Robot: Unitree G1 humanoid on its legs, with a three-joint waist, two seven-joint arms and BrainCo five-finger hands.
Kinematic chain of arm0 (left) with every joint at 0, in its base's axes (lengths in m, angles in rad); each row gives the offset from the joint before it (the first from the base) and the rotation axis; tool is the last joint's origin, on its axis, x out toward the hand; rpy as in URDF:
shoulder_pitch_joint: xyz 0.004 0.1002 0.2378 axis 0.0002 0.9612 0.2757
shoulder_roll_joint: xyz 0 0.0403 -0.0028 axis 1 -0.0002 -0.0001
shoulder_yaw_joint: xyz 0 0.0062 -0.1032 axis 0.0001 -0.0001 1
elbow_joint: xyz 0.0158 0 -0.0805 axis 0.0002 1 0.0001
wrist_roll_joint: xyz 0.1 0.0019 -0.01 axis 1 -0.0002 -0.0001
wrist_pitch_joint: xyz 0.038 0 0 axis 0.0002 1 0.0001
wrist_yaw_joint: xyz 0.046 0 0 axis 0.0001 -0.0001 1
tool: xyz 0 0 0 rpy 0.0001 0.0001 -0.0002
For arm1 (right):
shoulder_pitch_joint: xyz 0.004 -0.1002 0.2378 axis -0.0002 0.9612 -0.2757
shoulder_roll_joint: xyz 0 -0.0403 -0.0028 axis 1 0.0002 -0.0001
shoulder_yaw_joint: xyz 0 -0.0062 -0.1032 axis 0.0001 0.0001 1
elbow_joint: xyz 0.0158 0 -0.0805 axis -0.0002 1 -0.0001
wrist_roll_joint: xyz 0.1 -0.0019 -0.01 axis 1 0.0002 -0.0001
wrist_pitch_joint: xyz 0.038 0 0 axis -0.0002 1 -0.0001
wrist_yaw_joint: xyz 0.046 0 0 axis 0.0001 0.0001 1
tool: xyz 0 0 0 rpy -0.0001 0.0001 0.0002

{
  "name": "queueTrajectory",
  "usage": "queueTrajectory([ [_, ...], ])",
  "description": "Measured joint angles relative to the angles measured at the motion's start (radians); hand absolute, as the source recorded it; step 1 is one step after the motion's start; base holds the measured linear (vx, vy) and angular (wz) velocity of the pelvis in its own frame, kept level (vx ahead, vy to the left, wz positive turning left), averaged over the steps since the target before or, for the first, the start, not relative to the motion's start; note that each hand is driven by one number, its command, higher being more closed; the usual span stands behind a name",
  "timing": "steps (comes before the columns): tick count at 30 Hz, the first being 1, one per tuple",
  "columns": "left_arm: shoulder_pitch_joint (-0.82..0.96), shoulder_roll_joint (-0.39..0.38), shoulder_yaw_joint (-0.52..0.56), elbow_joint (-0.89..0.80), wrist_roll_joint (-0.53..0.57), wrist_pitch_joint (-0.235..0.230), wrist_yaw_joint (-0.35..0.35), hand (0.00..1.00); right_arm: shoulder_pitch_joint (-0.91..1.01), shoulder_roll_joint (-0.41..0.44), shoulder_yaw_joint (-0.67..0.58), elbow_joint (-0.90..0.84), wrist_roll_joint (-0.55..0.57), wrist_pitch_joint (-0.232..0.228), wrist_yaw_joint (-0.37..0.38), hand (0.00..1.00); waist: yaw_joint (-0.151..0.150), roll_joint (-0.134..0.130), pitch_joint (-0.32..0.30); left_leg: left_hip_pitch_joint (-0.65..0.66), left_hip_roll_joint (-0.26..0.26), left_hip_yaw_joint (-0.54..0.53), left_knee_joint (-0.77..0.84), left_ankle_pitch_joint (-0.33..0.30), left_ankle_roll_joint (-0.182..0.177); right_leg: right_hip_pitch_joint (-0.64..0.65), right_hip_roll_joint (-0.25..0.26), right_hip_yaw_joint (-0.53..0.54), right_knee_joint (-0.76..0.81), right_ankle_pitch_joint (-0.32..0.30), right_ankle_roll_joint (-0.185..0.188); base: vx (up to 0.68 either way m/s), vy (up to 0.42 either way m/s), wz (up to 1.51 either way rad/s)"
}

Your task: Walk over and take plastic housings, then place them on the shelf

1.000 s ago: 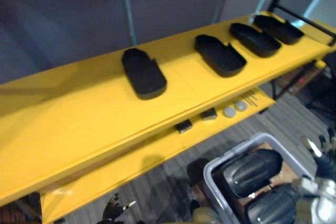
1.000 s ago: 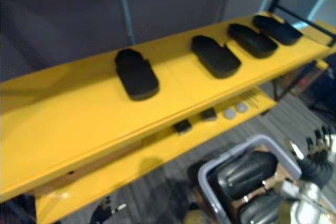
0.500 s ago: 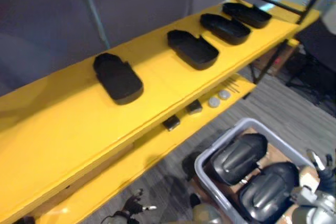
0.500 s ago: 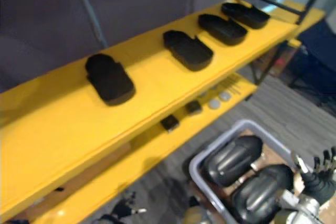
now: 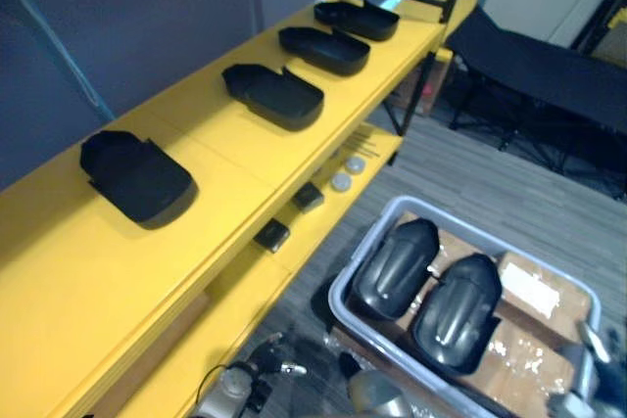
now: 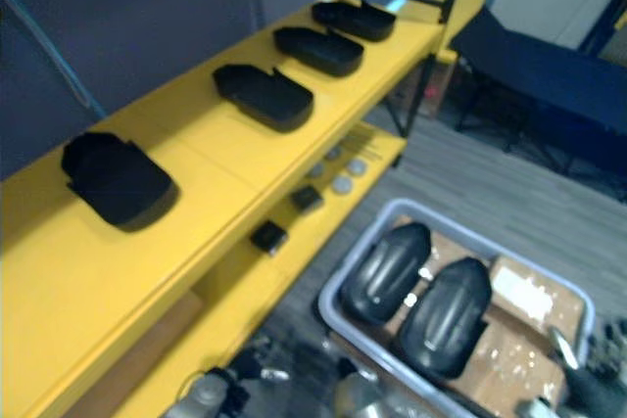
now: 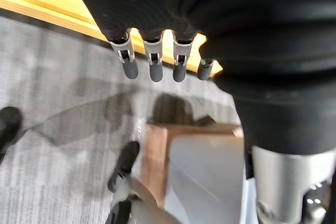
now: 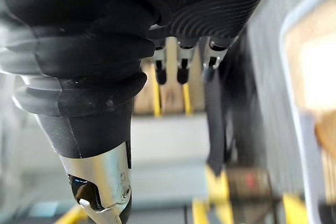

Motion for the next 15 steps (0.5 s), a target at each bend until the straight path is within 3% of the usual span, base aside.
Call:
queueTrajectory([
  [1,0.003,0.001,0.007,0.002,0.0,0.0,0.003,0.0,-0.024,-0.016,-0.001,0.0,0.002,0.005,-0.003,0.0,0.001,0.012,0.005,0.001,0.0,-0.009,-0.014,-0.014,-0.018,-0.011,0.004,-0.005,0.002,0.005,0.008,-0.12,0.159,-0.34],
  [2,0.003,0.006,0.036,0.005,0.0,-0.004,0.009,0.0,-0.061,-0.025,-0.001,0.001,0.002,0.01,-0.005,0.0,0.009,0.005,0.016,0.0,-0.016,-0.003,-0.049,-0.017,-0.044,-0.037,-0.008,-0.009,0.009,0.008,0.013,-0.15,0.105,-0.08],
  [5,0.022,0.016,0.092,0.023,0.0,-0.045,0.023,0.0,-0.125,-0.039,0.017,-0.002,0.001,0.043,-0.022,0.0,0.043,-0.031,0.06,-0.003,-0.043,0.019,-0.059,-0.007,-0.038,-0.045,-0.058,-0.044,-0.013,0.034,0.02,-0.14,0.073,-0.1],
  [8,0.035,0.008,0.106,0.035,-0.004,-0.103,0.027,0.0,-0.162,-0.068,0.03,-0.011,0.003,0.045,-0.022,0.0,0.054,-0.031,0.097,-0.037,-0.059,0.008,-0.052,-0.007,-0.034,-0.052,-0.079,-0.061,-0.031,0.052,0.014,-0.05,0.063,0.09],
  [12,-0.025,0.007,0.134,-0.03,-0.045,-0.19,0.066,0.0,-0.312,-0.106,0.104,-0.009,0.0,0.045,-0.033,0.0,0.076,-0.023,0.198,-0.151,-0.065,-0.036,0.051,-0.02,-0.025,-0.149,-0.077,-0.08,0.036,0.064,0.032,-0.03,0.025,0.09],
  [13,-0.045,0.005,0.136,-0.05,-0.043,-0.204,0.072,0.0,-0.337,-0.106,0.113,-0.007,-0.001,0.045,-0.044,0.0,0.083,-0.025,0.22,-0.168,-0.062,-0.041,0.075,-0.025,-0.025,-0.17,-0.073,-0.092,0.07,0.055,0.033,-0.08,-0.019,0.16],
  [15,-0.119,-0.012,0.124,-0.119,-0.023,-0.242,0.092,0.0,-0.417,-0.105,0.131,-0.017,-0.003,0.045,-0.094,0.0,0.104,-0.017,0.277,-0.236,-0.055,-0.091,0.217,-0.088,-0.029,-0.248,-0.054,-0.123,0.269,-0.046,0.052,-0.12,-0.025,0.32],
])
